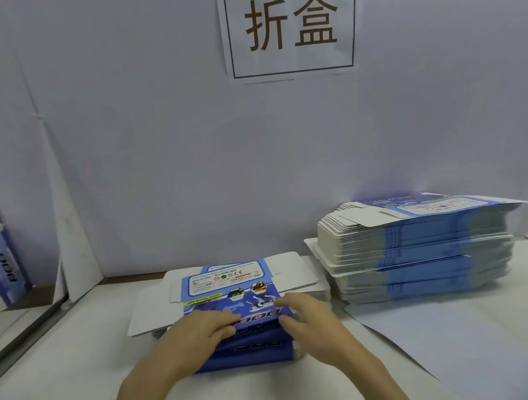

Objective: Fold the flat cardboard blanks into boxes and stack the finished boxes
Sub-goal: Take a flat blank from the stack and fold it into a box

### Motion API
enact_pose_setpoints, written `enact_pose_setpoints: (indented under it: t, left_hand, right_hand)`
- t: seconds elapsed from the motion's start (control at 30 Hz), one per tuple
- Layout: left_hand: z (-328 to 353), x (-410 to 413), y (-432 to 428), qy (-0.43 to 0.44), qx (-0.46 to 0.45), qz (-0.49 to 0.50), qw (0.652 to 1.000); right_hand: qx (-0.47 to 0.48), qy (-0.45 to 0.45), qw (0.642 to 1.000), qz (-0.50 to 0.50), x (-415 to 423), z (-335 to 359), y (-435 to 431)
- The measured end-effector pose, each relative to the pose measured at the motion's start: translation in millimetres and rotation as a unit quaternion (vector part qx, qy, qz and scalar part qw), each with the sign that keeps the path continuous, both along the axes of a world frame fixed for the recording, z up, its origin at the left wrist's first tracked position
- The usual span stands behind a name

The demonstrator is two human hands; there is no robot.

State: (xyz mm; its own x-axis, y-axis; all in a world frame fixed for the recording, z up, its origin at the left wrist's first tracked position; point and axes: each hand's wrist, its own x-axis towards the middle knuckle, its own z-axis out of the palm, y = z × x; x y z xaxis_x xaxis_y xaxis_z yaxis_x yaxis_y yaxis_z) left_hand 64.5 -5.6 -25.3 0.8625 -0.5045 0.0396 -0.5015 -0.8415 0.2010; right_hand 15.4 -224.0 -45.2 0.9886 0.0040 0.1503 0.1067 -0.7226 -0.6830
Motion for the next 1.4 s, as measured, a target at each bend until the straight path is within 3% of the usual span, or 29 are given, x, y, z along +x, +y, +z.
enact_pose_setpoints:
  t: [0.1,0.17,0.23,0.3,0.37,0.47,0.53,0.6,0.7,0.73,0.8,0.9,0.93,1.0,1.07,1.13,1.2,1.27,1.33,1.4]
  left_hand:
    - [11.0,-6.1,-0.7,-0.187,-0.05,0.042,0.98]
    - [18.7,-9.2,5.1,-0.312,-0.123,0.04,0.941]
    - [29.2,-13.1,14.3,-0.446,-0.192,0.007,0.874]
    - [43.5,-18.4,24.6,-0.514,-0.277,0.022,0.812]
    - [57.1,-24.0,32.9,-0.489,-0.417,0.075,0.762]
    - [66.2,-27.0,29.9,-0.308,-0.654,0.083,0.686]
    - [68.4,-27.5,17.5,-0.206,-0.738,0.081,0.638]
    - [66.0,-32.1,1.3,-0.145,-0.738,0.091,0.653]
    - [50.8,-36.2,-20.3,-0.087,-0.622,0.106,0.771]
    - [48.6,-38.6,-24.7,-0.063,-0.602,0.111,0.788]
    - [54.5,-42.6,-27.9,-0.007,-0.604,0.104,0.79]
    - [63.1,-53.1,-31.9,0.085,-0.549,0.102,0.825]
    - [64.4,-58.8,-35.8,0.138,-0.557,0.053,0.817]
    - [64.8,-72.0,-45.9,0.218,-0.618,-0.05,0.754]
    - [61.3,-74.3,-53.1,0.217,-0.707,0.005,0.673]
    - [57.8,-65.9,-49.5,0.144,-0.773,0.095,0.611]
    - [64.5,-56.8,-37.4,0.092,-0.785,0.111,0.602]
    - [66.7,-50.2,-25.4,0.058,-0.778,0.115,0.615]
    - [61.9,-44.1,-18.9,0.039,-0.767,0.112,0.631]
    - [54.4,-38.4,-21.0,0.026,-0.738,0.118,0.663]
  right_hand:
    - [0.045,-0.09,0.995,-0.018,-1.2,8.3,-0.7]
    - [0.096,-0.13,0.986,-0.036,-2.5,14.4,-1.2]
    - [0.144,-0.141,0.978,-0.05,-3.0,19.7,-4.1]
    - [0.174,-0.144,0.973,-0.05,-4.7,25.8,-7.5]
    - [0.198,-0.15,0.968,-0.04,-8.8,34.0,-8.0]
    - [0.256,-0.152,0.955,-0.009,-19.1,47.6,-5.4]
    - [0.319,-0.137,0.937,0.038,-27.0,56.7,-5.0]
    - [0.356,-0.14,0.922,0.063,-33.5,64.1,-7.1]
    - [0.4,-0.141,0.903,0.075,-39.1,67.8,-7.9]
    - [0.407,-0.139,0.899,0.081,-39.3,67.1,-8.1]
    - [0.404,-0.14,0.899,0.1,-40.2,68.0,-8.8]
    - [0.332,-0.169,0.918,0.136,-46.7,73.8,-5.3]
    - [0.276,-0.179,0.932,0.153,-49.9,75.2,-0.7]
    - [0.143,-0.184,0.951,0.202,-55.7,74.0,12.0]
    - [0.073,-0.173,0.944,0.27,-59.9,72.0,21.6]
    - [0.101,-0.156,0.95,0.252,-60.4,74.7,21.8]
    - [0.101,-0.226,0.961,0.126,-54.7,76.0,9.0]
    - [0.097,-0.246,0.964,0.0,-50.2,77.4,-8.7]
    - [0.198,-0.184,0.963,-0.02,-48.3,77.1,-24.3]
    - [0.337,-0.143,0.93,0.041,-45.5,75.1,-32.8]
